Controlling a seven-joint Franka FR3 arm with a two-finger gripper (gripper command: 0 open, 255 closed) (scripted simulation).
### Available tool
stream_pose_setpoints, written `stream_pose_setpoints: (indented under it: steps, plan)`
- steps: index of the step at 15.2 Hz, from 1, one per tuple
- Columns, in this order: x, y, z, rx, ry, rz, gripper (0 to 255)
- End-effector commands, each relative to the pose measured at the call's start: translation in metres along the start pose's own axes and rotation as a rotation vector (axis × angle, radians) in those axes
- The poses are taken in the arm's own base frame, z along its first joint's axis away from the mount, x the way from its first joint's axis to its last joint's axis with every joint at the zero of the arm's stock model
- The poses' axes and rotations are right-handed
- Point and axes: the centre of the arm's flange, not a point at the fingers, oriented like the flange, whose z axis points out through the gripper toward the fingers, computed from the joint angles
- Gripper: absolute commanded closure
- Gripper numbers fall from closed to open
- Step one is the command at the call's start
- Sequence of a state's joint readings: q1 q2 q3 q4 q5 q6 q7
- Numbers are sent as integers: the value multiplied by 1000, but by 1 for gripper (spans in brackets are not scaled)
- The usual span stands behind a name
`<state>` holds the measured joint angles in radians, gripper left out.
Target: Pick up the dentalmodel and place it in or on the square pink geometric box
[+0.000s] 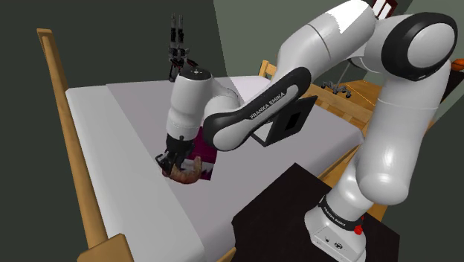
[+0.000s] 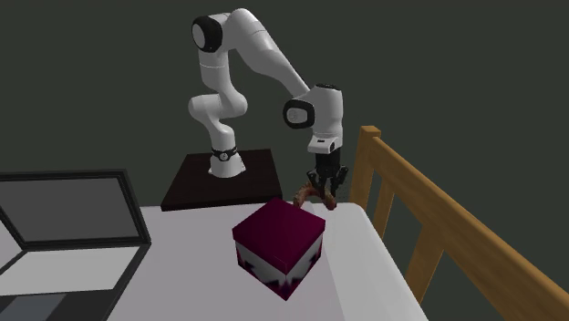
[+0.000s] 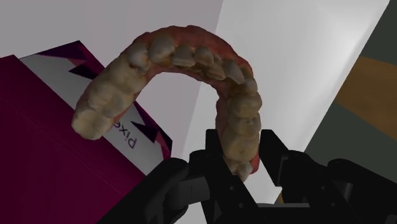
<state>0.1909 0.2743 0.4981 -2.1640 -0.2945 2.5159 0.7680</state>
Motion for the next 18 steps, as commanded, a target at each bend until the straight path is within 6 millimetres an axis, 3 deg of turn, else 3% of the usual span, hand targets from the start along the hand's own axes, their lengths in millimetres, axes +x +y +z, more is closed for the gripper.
stream_pose_setpoints:
  steps: [1, 18]
  plan:
    - [1, 0, -10, 0, 0, 0, 255]
    - [13, -2, -99, 0, 0, 0, 255]
